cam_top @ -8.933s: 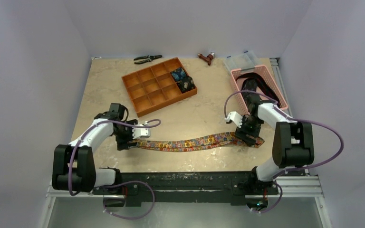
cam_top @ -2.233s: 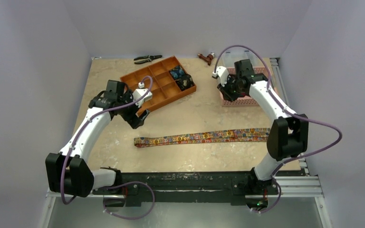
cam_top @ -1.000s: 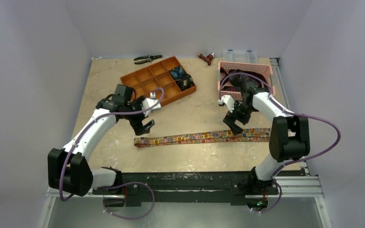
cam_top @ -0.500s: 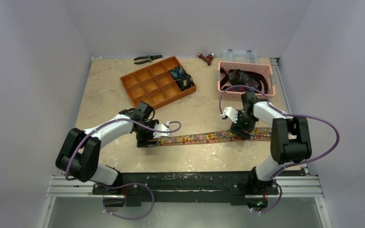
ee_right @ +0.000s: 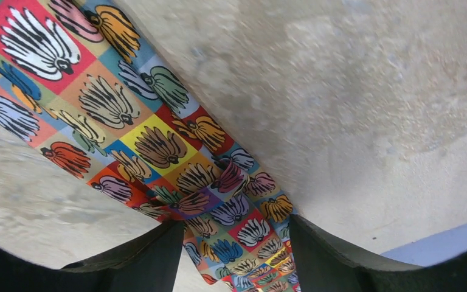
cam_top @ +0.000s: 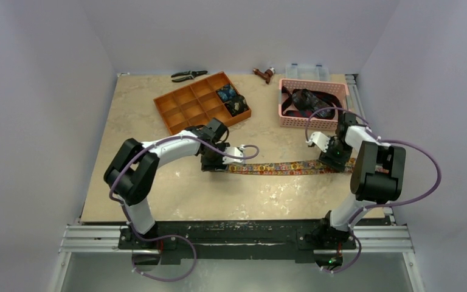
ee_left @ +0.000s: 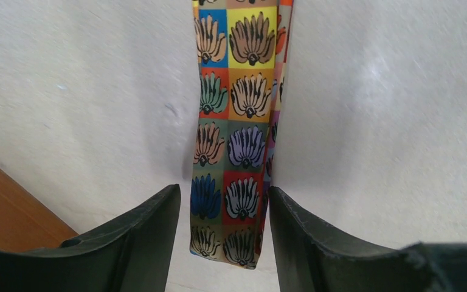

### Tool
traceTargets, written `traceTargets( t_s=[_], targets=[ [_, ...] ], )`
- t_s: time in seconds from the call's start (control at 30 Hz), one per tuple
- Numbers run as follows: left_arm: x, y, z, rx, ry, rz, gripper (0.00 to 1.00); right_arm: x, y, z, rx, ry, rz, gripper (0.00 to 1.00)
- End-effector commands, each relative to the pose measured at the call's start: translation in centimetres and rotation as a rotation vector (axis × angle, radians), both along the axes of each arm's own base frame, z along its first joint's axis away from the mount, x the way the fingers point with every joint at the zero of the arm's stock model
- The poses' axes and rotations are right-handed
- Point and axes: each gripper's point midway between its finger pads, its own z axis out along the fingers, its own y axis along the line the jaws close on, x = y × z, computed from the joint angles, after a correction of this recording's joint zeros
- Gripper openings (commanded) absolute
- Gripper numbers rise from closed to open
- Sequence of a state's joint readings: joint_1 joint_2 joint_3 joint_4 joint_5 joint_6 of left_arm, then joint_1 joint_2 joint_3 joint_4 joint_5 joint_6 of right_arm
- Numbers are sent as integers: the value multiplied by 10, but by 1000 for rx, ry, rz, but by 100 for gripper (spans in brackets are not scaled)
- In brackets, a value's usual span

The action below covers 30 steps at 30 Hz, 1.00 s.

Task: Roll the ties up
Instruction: Move the tie to the center of the board, then roll the tie at the center of the board.

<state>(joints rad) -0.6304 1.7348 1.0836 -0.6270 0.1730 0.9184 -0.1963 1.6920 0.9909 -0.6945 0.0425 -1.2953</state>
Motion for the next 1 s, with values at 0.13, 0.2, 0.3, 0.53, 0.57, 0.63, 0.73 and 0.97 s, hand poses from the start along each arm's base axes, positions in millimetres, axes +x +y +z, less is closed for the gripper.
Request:
traceTargets(
  t_s=[0.13,0.2,0.3,0.53,0.57,0.63,0.73,0.97],
  targets=[
    [18,-39,14,-87,-3,5,53,24,-41,-9,-30,-19,20,68],
    [17,-40,15,-87,0,4,53,30,-45,-5,-31,-23,20,70],
    [13,-41,25,-122,2,13,57,33,-43,6,-10,-30,38,78],
    [28,-39,126,-416,-79,211,100,47,-7,81,166,-176,80,98],
    [30,-36,144,-468,-87,246,100,48,-1,95,195,-191,68,98],
    [32,-28,181,-586,-117,281,100,55,17,128,298,-245,57,98],
    [34,-18,224,-754,-158,304,100,76,56,188,535,-404,-42,98],
    [27,-23,210,-665,14,167,100,105,163,225,994,-367,-267,98]
  ],
)
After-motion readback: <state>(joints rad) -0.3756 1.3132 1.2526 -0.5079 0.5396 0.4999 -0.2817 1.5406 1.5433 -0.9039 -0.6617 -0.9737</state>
